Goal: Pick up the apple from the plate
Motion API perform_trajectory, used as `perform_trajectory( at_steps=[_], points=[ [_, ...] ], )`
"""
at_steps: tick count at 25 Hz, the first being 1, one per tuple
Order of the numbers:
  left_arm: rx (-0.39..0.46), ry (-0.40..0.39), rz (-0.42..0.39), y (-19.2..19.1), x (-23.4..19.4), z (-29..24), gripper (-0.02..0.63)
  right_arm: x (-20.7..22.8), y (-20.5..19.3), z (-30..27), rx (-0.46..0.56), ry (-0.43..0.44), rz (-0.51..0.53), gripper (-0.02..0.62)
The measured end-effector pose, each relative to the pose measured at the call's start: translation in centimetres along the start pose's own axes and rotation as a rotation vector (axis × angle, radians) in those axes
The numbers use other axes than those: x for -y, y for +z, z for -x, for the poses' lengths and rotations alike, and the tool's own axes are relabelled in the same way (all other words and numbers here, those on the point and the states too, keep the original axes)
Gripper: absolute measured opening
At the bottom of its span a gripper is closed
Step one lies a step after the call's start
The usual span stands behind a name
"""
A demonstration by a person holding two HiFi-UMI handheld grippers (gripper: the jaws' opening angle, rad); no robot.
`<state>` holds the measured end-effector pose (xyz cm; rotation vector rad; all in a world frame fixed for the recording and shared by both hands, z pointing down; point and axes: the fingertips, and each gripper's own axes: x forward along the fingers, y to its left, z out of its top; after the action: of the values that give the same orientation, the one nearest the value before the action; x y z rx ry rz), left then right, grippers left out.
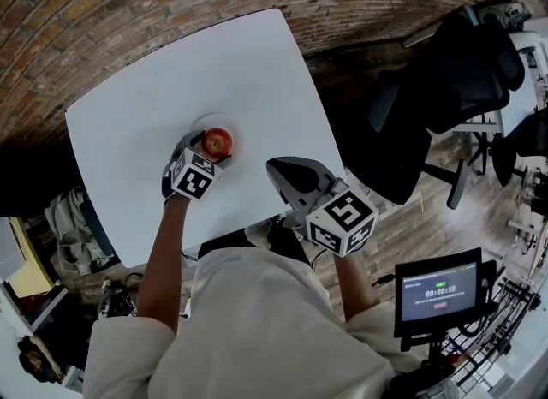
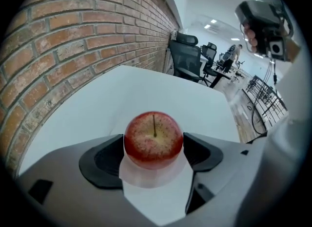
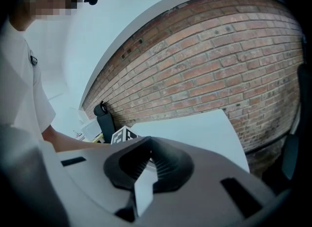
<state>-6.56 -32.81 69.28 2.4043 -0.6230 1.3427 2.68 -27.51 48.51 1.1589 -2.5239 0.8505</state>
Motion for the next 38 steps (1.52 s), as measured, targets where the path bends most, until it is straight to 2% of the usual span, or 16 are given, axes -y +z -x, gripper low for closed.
perform_trajectory(
  at_steps=[7,17,21,38],
  points=[
    [-0.014,0.030,-0.025,-0.3,-0.3,-0.1,0.371,0.0,-0.2,0.0,-0.005,-0.001,-0.001,0.002],
    [0.001,0.048,0.006,-0.3,-0.5,-0.1,0.371,-0.1,-0.4,0.3,-0.010,0.002,0.012,0.002],
    [-0.001,0.079,-0.012,-0.4,-0.6,0.2,0.371,-0.2,-0.4,0.5,-0.008,0.004,0.021,0.002],
    [0.040,0.161,0.005,-0.1,0.7,4.1,0.371,-1.9,-1.0,3.2,0.008,0.038,0.055,0.002]
  ],
)
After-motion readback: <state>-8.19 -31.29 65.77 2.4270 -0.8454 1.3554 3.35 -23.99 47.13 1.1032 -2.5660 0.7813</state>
